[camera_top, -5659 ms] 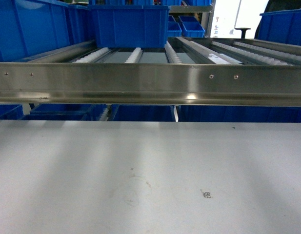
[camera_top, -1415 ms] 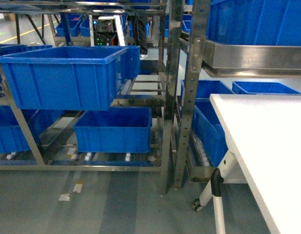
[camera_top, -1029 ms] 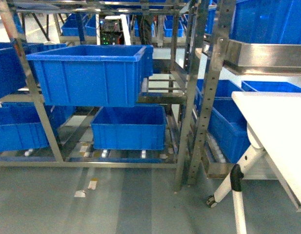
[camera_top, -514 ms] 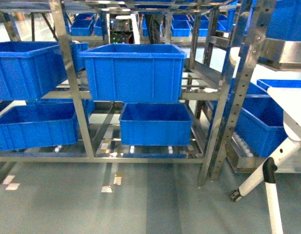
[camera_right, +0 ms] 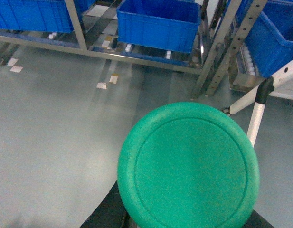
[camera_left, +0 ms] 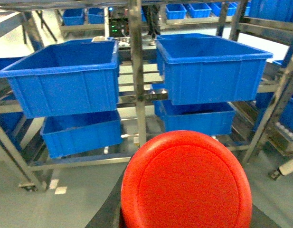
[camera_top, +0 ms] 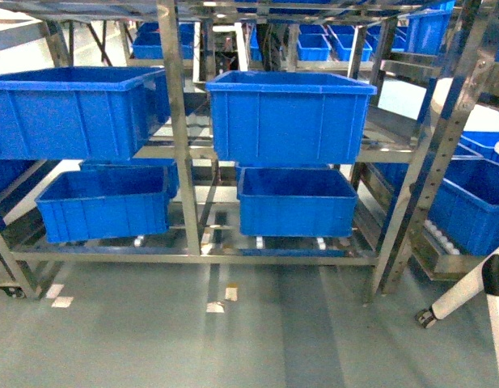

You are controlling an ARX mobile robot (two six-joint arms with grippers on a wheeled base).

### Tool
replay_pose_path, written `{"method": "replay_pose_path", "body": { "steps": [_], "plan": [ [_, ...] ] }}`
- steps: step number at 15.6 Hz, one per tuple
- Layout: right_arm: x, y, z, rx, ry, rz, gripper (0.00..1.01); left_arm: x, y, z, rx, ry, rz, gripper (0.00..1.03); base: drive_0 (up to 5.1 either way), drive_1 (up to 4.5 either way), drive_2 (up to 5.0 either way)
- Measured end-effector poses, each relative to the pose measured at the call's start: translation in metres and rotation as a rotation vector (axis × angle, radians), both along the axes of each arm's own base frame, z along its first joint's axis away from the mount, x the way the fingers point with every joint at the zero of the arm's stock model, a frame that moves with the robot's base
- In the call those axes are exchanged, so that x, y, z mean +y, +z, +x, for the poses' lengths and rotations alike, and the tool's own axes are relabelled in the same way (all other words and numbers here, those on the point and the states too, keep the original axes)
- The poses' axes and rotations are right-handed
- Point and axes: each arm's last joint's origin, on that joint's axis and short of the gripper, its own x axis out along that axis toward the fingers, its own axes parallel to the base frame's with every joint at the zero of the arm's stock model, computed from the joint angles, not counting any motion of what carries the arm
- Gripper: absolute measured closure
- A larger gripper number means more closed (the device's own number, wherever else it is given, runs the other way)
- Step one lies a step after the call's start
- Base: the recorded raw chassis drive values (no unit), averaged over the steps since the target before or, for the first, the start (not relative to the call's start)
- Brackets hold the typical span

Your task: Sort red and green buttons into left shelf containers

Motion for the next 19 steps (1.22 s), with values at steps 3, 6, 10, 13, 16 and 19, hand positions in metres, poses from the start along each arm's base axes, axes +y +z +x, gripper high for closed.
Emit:
{"method": "replay_pose_path", "body": {
  "steps": [3,6,10,13,16,19],
  "plan": [
    [0.0000,0.0001,0.0000,-0.001,-0.001,-0.001,0.75,-0.0018,-0.0001,-0.0004,0.002,-0.019,-0.001,0.78,-4.7,1.28,3.6],
    [-0.0001,0.0003,0.0001,-0.005,-0.001,-0.002,0.75,-0.0018,0.0003,-0.0005,-0.002,-0.019,-0.002,0.78,-3.1,2.32,1.0],
    [0.0000,0.0001,0.0000,-0.003,-0.001,-0.002,0.75,-0.0018,0.0001,-0.0003,-0.001,-0.019,-0.002,0.78,0.0,4.36,-4.3],
    [0.0000,0.0001,0.0000,-0.003,-0.001,-0.002,0.75,-0.0019,0.0003,-0.0003,-0.003,-0.019,-0.002,0.78,0.0,4.33,-4.3],
    [-0.0001,0.0006,0.0001,-0.008,-0.001,-0.003,0.75,-0.0019,-0.0003,-0.0001,0.003,-0.019,-0.001,0.78,0.0,4.33,-4.3],
    [0.0000,0.0000,0.0000,-0.001,-0.002,-0.001,0.75,-0.0015,-0.0002,0.0001,0.001,-0.017,-0.001,0.78,0.0,4.28,-4.4]
  ]
}}
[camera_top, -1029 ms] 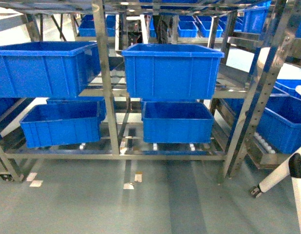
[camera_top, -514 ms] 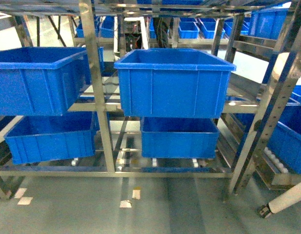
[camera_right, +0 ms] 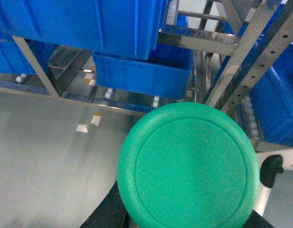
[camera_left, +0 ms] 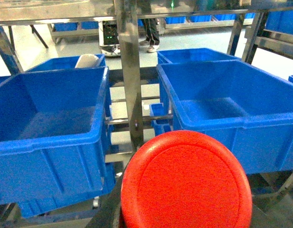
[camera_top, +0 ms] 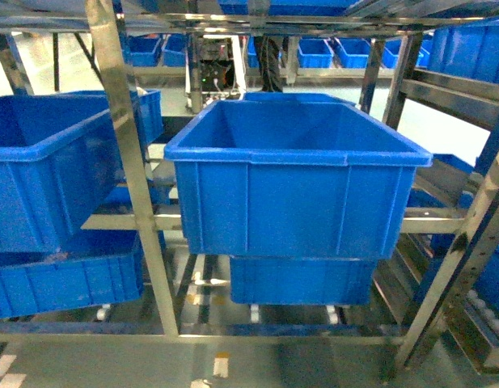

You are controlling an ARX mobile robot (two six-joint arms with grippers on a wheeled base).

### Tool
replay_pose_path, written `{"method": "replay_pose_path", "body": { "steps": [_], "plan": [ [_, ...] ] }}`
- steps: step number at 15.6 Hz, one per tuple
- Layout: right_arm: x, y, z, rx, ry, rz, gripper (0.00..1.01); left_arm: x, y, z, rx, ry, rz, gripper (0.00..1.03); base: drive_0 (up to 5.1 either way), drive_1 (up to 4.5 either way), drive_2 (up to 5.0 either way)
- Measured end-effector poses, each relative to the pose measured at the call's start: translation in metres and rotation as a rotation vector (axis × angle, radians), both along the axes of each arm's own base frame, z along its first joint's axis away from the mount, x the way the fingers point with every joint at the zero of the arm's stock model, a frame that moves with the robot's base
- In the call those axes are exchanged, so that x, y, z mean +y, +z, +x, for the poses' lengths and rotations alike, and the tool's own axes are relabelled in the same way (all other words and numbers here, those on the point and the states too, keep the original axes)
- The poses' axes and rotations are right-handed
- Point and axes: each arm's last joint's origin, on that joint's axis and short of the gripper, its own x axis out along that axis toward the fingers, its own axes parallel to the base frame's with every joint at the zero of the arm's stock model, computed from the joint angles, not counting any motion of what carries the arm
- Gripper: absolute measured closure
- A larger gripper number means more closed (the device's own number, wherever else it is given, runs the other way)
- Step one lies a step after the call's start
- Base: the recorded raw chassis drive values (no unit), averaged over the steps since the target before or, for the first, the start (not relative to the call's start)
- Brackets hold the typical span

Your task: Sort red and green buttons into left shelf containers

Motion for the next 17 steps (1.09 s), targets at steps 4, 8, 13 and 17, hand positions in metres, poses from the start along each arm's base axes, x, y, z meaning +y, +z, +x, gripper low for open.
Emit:
{"method": "replay_pose_path", "body": {
  "steps": [4,8,13,17],
  "plan": [
    [0.0000,0.0005,0.0002,-0.006,0.000,-0.001,0.75,0.0000,0.0000,-0.0002,0.001,0.000,0.000,0.78,-0.1,4.25,-4.4],
    [0.0000,0.0005,0.0001,-0.005,0.000,-0.001,0.75,0.0000,0.0002,-0.0002,-0.001,0.000,0.000,0.78,-0.1,4.25,-4.4],
    [-0.0001,0.0000,0.0000,0.000,-0.002,-0.001,0.75,0.0000,-0.0013,0.0005,0.004,0.000,0.001,0.78,-0.1,4.25,-4.4],
    [-0.0002,0.0001,0.0000,-0.001,-0.003,-0.002,0.75,0.0001,-0.0014,0.0003,0.005,0.002,0.001,0.78,-0.1,4.25,-4.4]
  ]
}}
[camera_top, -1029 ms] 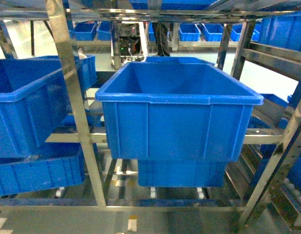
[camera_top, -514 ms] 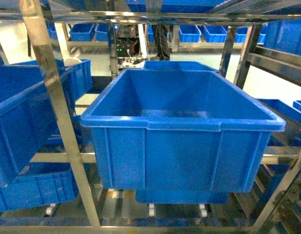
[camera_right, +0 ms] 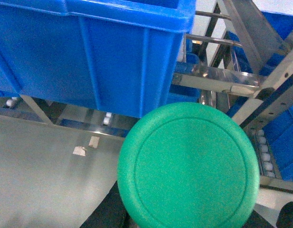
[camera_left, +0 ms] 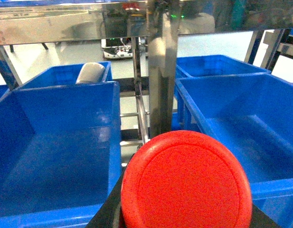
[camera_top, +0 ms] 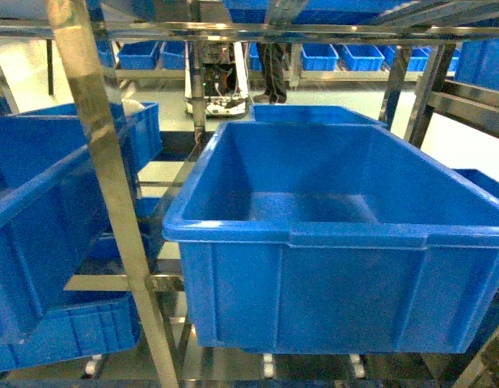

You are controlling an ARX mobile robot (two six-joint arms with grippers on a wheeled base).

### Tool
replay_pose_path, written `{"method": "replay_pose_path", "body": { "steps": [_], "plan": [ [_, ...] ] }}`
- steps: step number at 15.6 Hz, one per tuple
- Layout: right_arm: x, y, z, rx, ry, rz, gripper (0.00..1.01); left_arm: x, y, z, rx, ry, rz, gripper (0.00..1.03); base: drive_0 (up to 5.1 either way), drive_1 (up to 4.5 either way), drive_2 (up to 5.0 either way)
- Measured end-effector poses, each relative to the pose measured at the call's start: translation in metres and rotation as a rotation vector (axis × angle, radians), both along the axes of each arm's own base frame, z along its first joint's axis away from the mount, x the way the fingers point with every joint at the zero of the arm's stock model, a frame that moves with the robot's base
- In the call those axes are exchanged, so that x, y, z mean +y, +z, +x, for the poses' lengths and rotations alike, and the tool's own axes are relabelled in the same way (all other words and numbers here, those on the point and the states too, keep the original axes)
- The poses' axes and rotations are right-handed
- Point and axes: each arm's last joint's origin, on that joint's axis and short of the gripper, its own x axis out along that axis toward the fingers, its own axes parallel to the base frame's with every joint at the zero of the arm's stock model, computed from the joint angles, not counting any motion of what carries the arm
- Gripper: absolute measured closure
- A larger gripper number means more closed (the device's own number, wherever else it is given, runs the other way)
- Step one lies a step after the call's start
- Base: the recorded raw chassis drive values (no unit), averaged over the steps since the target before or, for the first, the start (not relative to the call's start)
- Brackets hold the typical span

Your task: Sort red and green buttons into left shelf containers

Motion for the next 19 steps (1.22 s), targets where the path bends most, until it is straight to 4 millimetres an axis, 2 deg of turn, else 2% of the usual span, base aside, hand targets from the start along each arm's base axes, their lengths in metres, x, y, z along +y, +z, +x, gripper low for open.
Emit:
{"method": "replay_pose_path", "body": {
  "steps": [13,19],
  "plan": [
    [0.0004,0.0002,0.0000,-0.002,0.006,0.002,0.75,0.0016,0.0001,-0.0001,-0.003,0.019,0.001,0.78,-0.1,4.25,-4.4],
    [0.0001,0.0003,0.0002,-0.004,0.003,0.000,0.75,-0.0002,0.0000,-0.0003,-0.001,-0.002,0.000,0.78,0.0,0.00,0.0]
  ]
}}
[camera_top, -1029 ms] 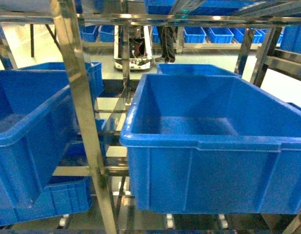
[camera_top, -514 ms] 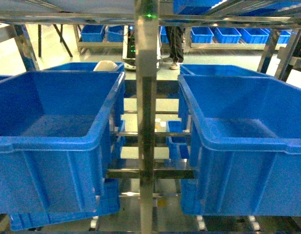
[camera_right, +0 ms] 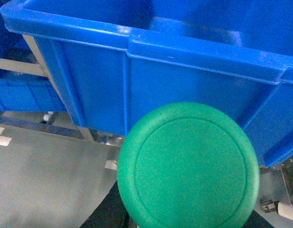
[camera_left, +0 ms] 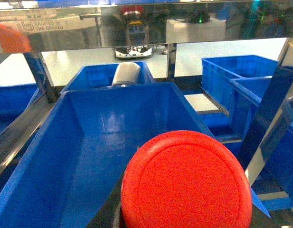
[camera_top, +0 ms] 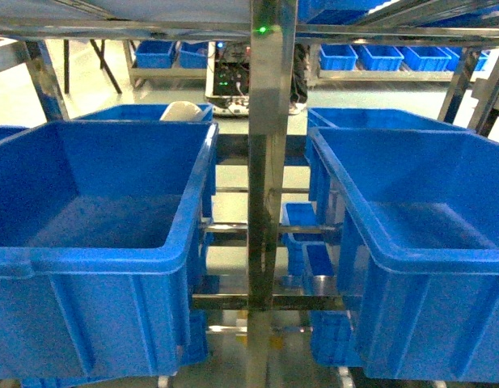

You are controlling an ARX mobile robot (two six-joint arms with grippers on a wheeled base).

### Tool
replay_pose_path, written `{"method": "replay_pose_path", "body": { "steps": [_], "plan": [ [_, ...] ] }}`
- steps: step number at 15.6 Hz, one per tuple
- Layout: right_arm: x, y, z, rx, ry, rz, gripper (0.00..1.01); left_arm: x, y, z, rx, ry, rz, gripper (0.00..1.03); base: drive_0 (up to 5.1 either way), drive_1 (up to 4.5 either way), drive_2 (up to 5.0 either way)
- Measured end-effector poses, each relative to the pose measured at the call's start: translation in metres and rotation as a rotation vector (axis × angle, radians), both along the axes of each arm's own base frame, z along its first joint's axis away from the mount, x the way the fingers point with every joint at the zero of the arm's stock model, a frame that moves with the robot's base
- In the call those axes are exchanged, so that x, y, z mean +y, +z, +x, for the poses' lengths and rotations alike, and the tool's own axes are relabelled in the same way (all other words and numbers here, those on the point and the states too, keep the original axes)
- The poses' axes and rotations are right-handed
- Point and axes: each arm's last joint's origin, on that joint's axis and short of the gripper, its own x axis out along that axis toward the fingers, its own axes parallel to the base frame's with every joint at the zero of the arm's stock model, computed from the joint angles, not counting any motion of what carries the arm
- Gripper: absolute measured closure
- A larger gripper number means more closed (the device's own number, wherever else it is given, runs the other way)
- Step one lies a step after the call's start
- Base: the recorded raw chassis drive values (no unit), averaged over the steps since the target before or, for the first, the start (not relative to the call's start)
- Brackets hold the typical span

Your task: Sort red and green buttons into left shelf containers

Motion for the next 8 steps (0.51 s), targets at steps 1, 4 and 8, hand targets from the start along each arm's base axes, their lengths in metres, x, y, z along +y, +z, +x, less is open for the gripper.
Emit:
{"method": "replay_pose_path", "body": {
  "steps": [1,4,8],
  "plan": [
    [0.0001,-0.0005,-0.0003,0.006,0.001,0.002,0.75,0.0002,-0.0012,0.0005,0.010,0.004,0.002,0.78,0.0,0.00,0.0],
    [0.0001,-0.0003,-0.0003,0.004,0.001,0.001,0.75,0.0003,0.0003,-0.0002,-0.002,0.004,0.000,0.78,0.0,0.00,0.0],
    [0.0001,-0.0004,-0.0003,0.005,0.000,0.001,0.75,0.0003,-0.0001,-0.0002,0.002,0.003,0.001,0.78,0.0,0.00,0.0]
  ]
}}
